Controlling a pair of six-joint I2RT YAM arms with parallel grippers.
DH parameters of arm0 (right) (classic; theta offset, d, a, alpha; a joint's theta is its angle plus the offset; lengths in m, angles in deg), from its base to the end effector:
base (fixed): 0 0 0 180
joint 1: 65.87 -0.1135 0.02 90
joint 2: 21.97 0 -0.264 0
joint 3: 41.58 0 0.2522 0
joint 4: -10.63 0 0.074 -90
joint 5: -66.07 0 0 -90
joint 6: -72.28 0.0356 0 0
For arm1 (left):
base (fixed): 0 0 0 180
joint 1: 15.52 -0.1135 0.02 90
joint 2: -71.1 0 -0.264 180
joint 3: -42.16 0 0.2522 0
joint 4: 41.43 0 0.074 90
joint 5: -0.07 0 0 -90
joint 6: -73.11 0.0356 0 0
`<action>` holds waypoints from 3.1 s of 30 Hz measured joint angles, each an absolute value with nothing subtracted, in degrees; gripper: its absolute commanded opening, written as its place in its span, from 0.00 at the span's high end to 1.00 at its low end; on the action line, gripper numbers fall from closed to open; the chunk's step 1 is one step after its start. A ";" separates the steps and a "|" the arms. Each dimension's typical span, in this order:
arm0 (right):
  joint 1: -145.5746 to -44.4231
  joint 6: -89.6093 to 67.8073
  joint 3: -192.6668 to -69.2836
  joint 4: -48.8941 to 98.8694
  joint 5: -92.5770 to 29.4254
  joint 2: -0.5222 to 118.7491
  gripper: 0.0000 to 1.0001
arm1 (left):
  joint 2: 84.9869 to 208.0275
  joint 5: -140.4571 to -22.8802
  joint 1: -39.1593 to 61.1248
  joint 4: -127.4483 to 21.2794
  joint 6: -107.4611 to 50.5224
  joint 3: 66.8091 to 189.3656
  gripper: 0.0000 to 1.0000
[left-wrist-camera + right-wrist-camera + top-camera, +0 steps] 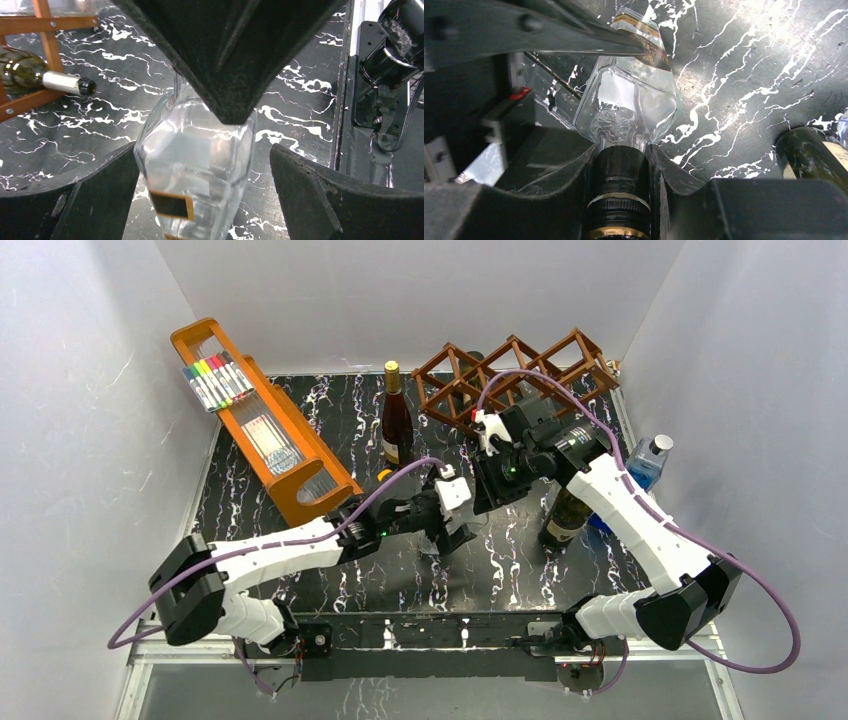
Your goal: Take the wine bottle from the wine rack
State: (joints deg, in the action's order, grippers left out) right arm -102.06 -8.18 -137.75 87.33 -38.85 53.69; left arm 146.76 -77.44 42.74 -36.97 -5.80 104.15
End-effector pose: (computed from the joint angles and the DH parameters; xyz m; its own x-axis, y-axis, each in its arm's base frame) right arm 0.1973 0.1557 0.3676 -0.7750 -0.3686 -0.5133 -0.5656 0.7670 0.3032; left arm 0.1550 -0.2652 0.2923 0.0987 0.1974 -0.9753 0.9412 0.2997 0.1559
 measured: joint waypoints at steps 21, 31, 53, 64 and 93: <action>-102.38 -6.65 -143.68 82.46 -37.72 52.29 0.02 | 143.22 -84.08 42.74 -30.33 -8.20 95.12 0.97; -102.34 -3.30 -146.95 72.60 -31.27 47.96 0.02 | 133.05 -96.69 42.74 -23.83 -8.94 84.32 0.99; -102.32 -1.16 -144.13 69.54 -31.33 50.17 0.02 | 127.79 -124.93 42.33 -17.85 -18.82 77.17 0.71; -102.32 -0.96 -143.39 69.12 -31.49 50.17 0.02 | 124.64 -126.64 42.33 -23.44 -21.56 78.38 0.02; -97.58 -0.63 -137.60 63.46 -10.79 68.29 0.02 | 118.65 -113.17 42.24 -62.41 -17.75 120.89 0.02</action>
